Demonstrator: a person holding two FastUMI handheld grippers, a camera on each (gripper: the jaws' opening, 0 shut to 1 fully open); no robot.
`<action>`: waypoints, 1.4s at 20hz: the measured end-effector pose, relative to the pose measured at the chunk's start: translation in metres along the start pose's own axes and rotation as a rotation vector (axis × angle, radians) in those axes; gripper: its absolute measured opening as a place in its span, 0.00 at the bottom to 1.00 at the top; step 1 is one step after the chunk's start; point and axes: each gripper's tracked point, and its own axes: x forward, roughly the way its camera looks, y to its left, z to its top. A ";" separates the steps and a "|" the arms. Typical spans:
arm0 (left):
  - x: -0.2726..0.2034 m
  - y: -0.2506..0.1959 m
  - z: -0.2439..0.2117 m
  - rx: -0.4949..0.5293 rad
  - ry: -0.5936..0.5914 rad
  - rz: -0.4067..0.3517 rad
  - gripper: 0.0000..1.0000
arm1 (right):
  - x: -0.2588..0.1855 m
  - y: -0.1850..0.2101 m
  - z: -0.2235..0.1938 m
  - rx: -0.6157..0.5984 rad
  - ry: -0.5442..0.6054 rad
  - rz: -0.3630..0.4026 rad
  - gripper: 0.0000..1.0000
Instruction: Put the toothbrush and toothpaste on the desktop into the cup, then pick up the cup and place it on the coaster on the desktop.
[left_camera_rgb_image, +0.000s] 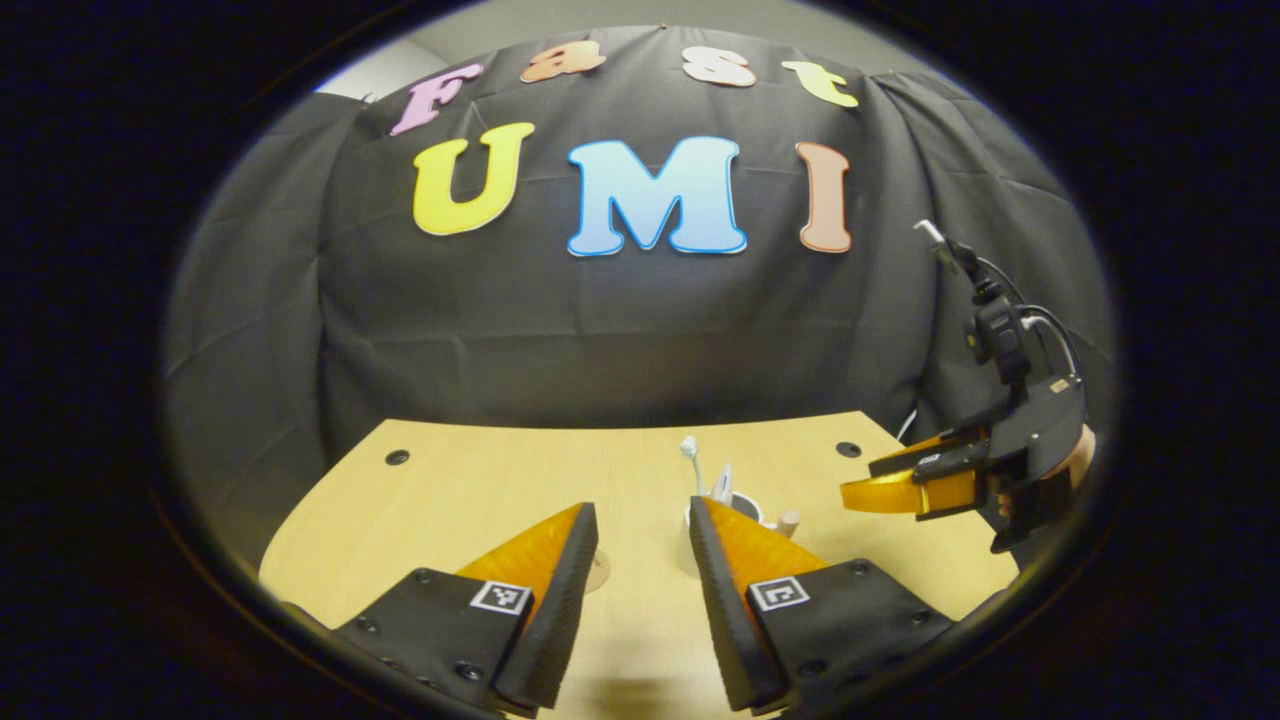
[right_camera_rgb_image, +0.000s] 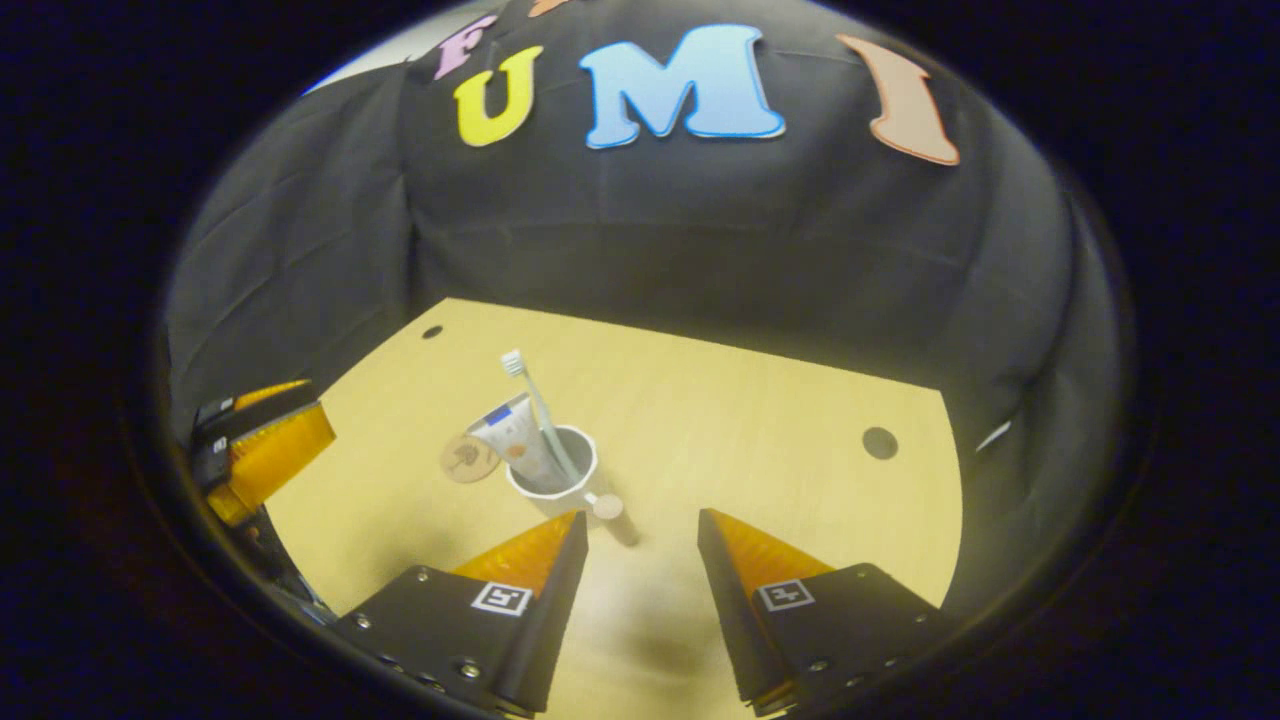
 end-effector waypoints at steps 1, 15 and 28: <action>-0.005 0.003 -0.001 -0.005 0.005 0.003 0.71 | 0.005 0.006 0.000 -0.031 0.020 0.029 0.66; -0.056 0.080 -0.014 -0.068 0.065 0.178 0.82 | 0.060 0.015 -0.014 -0.349 0.251 0.193 0.64; -0.067 0.099 -0.030 -0.091 0.114 0.258 0.82 | 0.099 0.030 -0.031 -0.469 0.378 0.279 0.63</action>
